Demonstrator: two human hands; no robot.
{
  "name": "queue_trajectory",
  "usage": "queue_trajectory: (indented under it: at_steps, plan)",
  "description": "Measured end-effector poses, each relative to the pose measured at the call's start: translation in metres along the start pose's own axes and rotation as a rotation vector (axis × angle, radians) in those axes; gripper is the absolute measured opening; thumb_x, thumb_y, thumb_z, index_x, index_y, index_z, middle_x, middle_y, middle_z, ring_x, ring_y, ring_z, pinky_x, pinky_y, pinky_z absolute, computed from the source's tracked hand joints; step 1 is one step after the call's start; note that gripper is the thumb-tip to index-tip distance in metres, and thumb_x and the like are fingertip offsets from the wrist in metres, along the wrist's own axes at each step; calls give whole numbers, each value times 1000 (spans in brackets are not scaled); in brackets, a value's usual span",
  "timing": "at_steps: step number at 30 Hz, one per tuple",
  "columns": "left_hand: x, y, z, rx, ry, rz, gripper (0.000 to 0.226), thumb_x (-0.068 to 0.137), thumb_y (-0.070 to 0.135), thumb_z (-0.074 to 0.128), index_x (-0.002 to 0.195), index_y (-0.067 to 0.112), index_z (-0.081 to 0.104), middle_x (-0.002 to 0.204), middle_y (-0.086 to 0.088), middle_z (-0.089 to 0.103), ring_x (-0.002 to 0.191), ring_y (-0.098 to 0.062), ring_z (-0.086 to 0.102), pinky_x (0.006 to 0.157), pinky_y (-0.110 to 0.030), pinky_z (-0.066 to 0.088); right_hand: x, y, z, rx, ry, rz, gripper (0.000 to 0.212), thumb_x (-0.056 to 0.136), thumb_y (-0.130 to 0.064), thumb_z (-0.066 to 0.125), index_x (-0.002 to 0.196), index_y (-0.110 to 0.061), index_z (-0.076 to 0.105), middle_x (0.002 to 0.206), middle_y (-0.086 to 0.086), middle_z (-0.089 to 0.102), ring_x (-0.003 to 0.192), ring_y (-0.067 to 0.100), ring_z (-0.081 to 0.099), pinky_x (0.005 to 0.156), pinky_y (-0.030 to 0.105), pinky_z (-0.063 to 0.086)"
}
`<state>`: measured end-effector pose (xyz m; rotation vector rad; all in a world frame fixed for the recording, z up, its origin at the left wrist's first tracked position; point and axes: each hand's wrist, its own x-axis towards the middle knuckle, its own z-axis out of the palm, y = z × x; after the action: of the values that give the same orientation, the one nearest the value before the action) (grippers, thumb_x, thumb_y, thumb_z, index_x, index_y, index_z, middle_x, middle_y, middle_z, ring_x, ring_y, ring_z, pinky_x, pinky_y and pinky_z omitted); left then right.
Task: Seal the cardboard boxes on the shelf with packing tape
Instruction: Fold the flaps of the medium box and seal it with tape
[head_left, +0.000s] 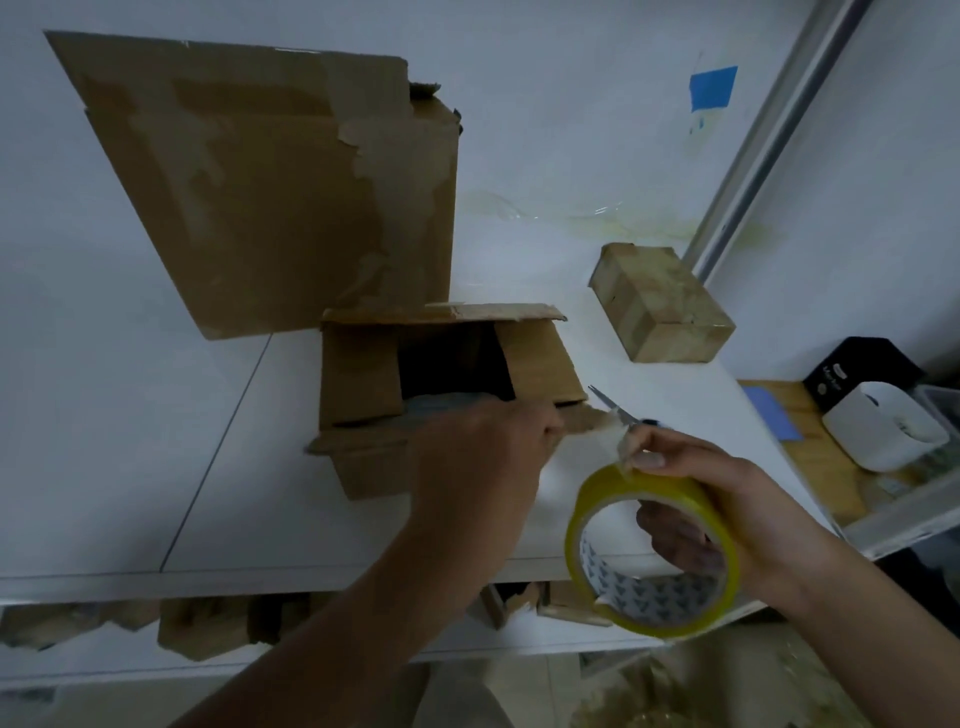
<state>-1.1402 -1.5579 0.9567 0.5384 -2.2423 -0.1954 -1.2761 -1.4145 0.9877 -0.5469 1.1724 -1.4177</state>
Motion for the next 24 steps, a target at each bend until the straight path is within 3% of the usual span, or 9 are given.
queue_trajectory:
  at_steps: [3, 5, 7, 10, 12, 16, 18, 21, 24]
  plan:
    - [-22, -3, 13, -59, 9, -10, 6, 78, 19, 75, 83, 21, 77, 82, 7, 75, 75, -11, 69, 65, -14, 46, -1, 2, 8, -38, 26, -16, 22, 70, -21, 71, 72, -9, 54, 43, 7, 38, 29, 15, 33, 32, 17, 32]
    - [-31, -7, 18, -128, -83, -49, 26, 71, 13, 88, 94, 20, 78, 101, 6, 76, 97, -11, 70, 80, -22, 56, 1, 3, 12, -70, 61, -21, 21, 74, -22, 71, 69, -10, 54, 46, 8, 40, 32, 16, 34, 34, 19, 32]
    - [-35, -13, 17, -224, -136, -46, 28, 75, 13, 84, 101, 20, 76, 112, 7, 73, 108, -9, 66, 89, -28, 57, 4, 4, 16, -93, 110, -16, 23, 82, -20, 66, 64, -12, 53, 50, 6, 40, 37, 15, 33, 36, 21, 31]
    - [-28, -18, 6, -417, -152, -143, 18, 93, 20, 60, 106, 23, 71, 110, 13, 71, 94, 6, 63, 77, -13, 53, 8, 4, 22, -78, 172, -14, 30, 88, -19, 57, 60, -14, 53, 53, 5, 41, 41, 14, 33, 38, 22, 32]
    - [-18, -22, -2, -554, -165, -261, 21, 99, 30, 50, 107, 28, 70, 101, 15, 72, 87, 7, 64, 69, -8, 49, 9, 5, 25, -96, 208, 0, 31, 89, -20, 58, 58, -15, 56, 55, 5, 43, 44, 15, 34, 40, 23, 33]
    - [6, -28, -14, -709, -316, -424, 43, 88, 67, 45, 95, 36, 73, 88, 9, 74, 78, -14, 68, 70, -38, 57, 10, 10, 36, -137, 279, 58, 25, 86, -21, 63, 62, -15, 63, 57, 8, 48, 45, 16, 40, 41, 24, 36]
    - [17, -27, -18, -754, -374, -455, 45, 76, 75, 53, 87, 37, 75, 84, 9, 73, 78, -12, 67, 69, -35, 57, 10, 12, 41, -172, 295, 66, 25, 86, -20, 64, 62, -16, 66, 57, 9, 50, 43, 17, 42, 40, 25, 38]
    - [27, -24, -21, -707, -454, -448, 39, 64, 67, 74, 84, 34, 76, 81, 15, 70, 80, -3, 64, 65, -18, 52, 11, 14, 47, -174, 311, 53, 23, 88, -18, 63, 66, -15, 68, 58, 11, 52, 42, 18, 43, 40, 25, 40]
    - [30, -23, -17, -649, -482, -450, 25, 69, 48, 83, 83, 29, 77, 80, 14, 72, 80, -1, 65, 70, -21, 51, 10, 12, 51, -181, 311, 54, 18, 89, -20, 63, 73, -13, 68, 59, 12, 53, 43, 19, 44, 42, 24, 41]
